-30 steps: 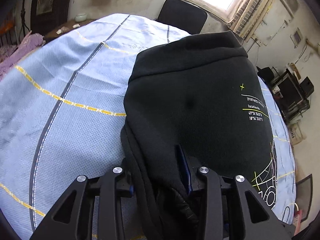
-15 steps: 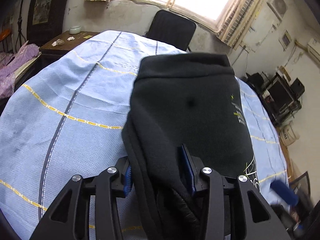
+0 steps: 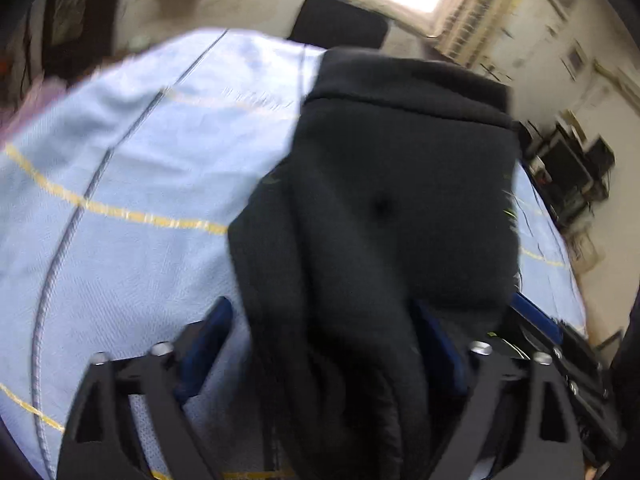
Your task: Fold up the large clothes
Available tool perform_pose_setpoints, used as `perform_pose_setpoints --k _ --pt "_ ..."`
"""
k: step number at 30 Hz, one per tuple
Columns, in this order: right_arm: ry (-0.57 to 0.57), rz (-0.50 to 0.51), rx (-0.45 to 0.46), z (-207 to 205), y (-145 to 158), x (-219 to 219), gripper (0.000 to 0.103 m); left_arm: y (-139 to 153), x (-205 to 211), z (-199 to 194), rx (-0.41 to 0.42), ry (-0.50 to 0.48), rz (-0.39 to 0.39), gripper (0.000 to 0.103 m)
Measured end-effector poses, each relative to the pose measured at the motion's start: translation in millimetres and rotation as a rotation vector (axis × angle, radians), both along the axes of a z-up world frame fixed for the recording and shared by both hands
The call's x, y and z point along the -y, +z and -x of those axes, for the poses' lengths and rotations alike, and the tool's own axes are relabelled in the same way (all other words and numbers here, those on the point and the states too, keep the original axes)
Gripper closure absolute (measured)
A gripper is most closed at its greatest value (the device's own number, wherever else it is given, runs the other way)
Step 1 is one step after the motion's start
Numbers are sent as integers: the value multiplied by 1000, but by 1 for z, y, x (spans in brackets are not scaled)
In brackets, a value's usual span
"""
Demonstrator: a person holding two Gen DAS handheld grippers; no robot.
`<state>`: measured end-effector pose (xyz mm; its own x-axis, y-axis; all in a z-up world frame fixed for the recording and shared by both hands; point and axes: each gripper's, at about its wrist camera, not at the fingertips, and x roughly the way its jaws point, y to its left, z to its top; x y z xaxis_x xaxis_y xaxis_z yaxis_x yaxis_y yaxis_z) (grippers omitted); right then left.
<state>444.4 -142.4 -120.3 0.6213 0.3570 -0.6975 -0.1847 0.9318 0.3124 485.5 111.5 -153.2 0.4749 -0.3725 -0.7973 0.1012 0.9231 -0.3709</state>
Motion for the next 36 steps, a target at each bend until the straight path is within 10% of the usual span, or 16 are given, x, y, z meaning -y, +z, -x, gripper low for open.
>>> perform_pose_setpoints --k 3,12,22,32,34,36 --pt "3 29 19 1 -1 -4 70 -3 -19 -3 -51 23 107 11" --pt "4 -60 54 28 31 13 68 57 -39 22 131 95 25 13" --pt "178 64 68 61 27 -32 72 9 -24 8 -22 68 -67 13" --pt "194 -62 60 60 16 -16 71 23 -25 14 12 53 -42 14" --pt "184 -124 77 64 22 -4 67 31 -30 19 31 37 -5 13" --pt "139 -173 104 68 33 15 30 31 -35 20 31 27 16 13"
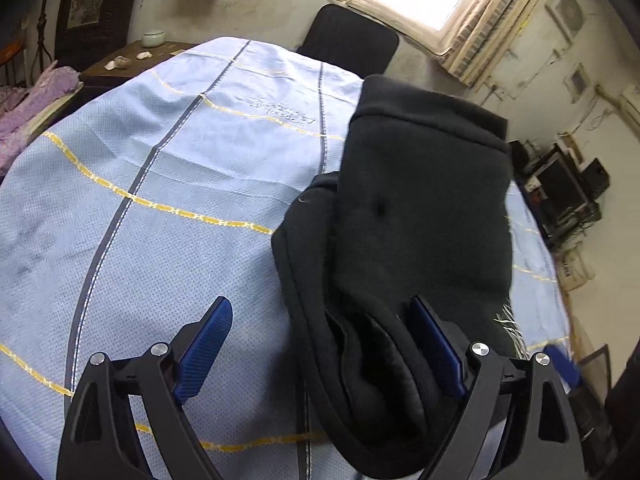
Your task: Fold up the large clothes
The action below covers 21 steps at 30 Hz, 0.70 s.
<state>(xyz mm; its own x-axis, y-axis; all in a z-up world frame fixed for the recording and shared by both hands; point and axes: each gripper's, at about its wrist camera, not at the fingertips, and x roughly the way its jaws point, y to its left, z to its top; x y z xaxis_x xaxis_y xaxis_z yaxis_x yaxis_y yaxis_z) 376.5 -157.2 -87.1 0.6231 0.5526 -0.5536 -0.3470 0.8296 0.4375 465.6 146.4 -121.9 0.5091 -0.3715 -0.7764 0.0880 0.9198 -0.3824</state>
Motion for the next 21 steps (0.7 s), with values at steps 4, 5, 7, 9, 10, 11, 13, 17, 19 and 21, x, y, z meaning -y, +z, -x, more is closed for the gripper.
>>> perform_pose_setpoints --k 4,5,7,9,10,11,13,17,19,21 --pt "-86 -56 1 -5 5 32 23 -17 -6 -4 -66 -41 118 13" --pt "-95 -91 -27 -10 2 40 20 -17 -4 -3 -66 -56 145 13" --pt "-89 -156 -79 -19 -5 50 18 -19 -3 -2 -61 -96 191 13" --pt "-81 -184 -115 -24 -9 55 13 -19 5 0 -59 -130 196 12" --pt "-80 -195 -127 -26 -11 56 13 -21 8 1 -62 -132 190 12" --pt "-82 -204 -136 -28 -13 58 12 -23 8 0 -69 -134 201 12" --pt "-85 -223 -157 -32 -18 62 12 -27 4 -2 -91 -135 255 12" --pt "-86 -275 -208 -41 -30 62 12 -37 5 -8 -116 -134 266 9" --pt "-88 -280 -227 -43 -35 64 12 -42 3 -11 -123 -123 283 7" --pt "-92 -282 -244 -47 -38 64 12 -42 2 -9 -121 -121 296 6"
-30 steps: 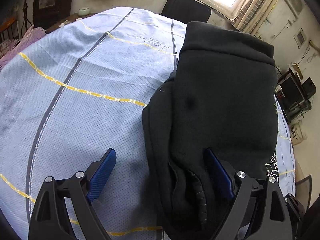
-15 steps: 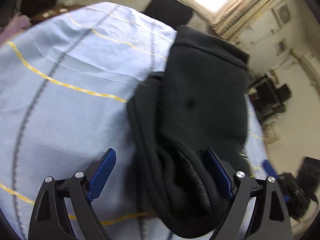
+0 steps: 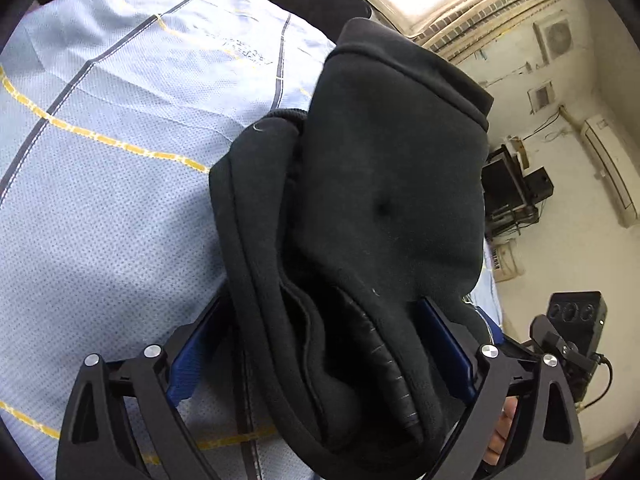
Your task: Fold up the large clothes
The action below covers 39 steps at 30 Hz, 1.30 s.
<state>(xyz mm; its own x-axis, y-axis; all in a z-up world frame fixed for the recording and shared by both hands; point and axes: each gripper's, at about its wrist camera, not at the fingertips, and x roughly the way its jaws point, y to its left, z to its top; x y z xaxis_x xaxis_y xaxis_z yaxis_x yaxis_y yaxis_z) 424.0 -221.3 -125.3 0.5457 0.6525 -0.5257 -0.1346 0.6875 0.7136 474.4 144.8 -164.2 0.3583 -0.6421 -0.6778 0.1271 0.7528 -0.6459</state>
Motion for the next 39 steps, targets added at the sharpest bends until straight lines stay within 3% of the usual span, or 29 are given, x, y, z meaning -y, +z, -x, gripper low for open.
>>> perform_pose_setpoints --k 4,7,14,19,25,28,30,31,32,35,39 --pt "20 -20 -20 -13 0 -4 9 -3 0 4 12 13 40 6" --pt "38 -19 -47 -23 -6 -12 9 -5 -1 6 7 5 129 7" --pt "50 -21 -69 -33 -18 -19 4 -5 4 1 -1 14 123 5" --pt "55 -79 -112 -41 -34 -21 4 -5 5 3 3 34 132 7" --pt "67 -130 -112 -46 -46 -21 4 -5 6 2 7 25 132 10" --pt "69 -96 -87 -47 -46 -28 4 -3 9 2 8 42 120 11" --pt "67 -80 -74 -46 -45 -32 4 -2 10 3 15 43 122 16" --pt "69 -72 -70 -45 -45 -34 5 -1 11 3 22 35 139 29" --pt "71 -72 -69 -45 -45 -34 7 2 11 4 32 26 155 33" --pt "64 -80 -58 -43 -42 -33 15 8 17 6 66 15 117 39" --pt "48 -34 -32 -39 -34 -37 22 12 17 7 81 10 128 45"
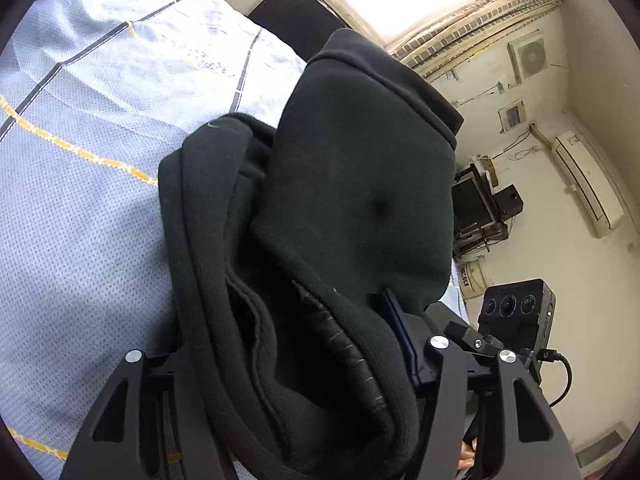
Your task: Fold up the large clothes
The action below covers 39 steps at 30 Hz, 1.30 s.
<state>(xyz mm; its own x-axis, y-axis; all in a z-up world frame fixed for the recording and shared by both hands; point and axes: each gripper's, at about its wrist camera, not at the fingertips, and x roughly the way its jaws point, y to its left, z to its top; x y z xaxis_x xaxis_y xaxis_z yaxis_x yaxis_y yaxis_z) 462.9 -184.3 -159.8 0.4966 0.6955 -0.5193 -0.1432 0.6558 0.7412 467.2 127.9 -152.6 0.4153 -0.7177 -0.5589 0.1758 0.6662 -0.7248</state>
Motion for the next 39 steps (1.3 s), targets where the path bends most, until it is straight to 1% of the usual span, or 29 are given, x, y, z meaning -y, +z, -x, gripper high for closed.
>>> perform_pose_setpoints --k 4,8,11,15,18,20,22,25,30,34,37,39 --pt "7 16 23 5 10 -1 26 9 3 5 38 -5 -13 47" --pt "7 12 29 8 16 2 27 10 3 7 39 -10 3 47" --pt "3 5 33 11 22 4 27 18 4 11 57 -13 7 48" --pt "9 -11 64 17 37 8 27 41 4 23 107 -9 4 48" --pt "15 -26 97 27 53 11 28 60 5 43 150 -13 2 48" --pt "16 -27 117 40 66 14 28 71 6 63 167 -17 -11 48" --pt "21 -15 128 56 79 14 27 80 7 79 165 -21 -13 48" --pt "28 -3 137 86 96 13 27 94 8 116 181 -21 -21 48" --pt "44 -6 157 150 116 10 27 107 5 183 212 -15 -33 48" --pt "53 -2 177 203 120 7 27 104 1 234 230 -8 -44 48" --pt "67 7 179 236 113 0 27 84 -6 266 206 6 -47 48" --pt "81 18 165 253 102 -5 27 74 -9 274 199 14 -60 48"
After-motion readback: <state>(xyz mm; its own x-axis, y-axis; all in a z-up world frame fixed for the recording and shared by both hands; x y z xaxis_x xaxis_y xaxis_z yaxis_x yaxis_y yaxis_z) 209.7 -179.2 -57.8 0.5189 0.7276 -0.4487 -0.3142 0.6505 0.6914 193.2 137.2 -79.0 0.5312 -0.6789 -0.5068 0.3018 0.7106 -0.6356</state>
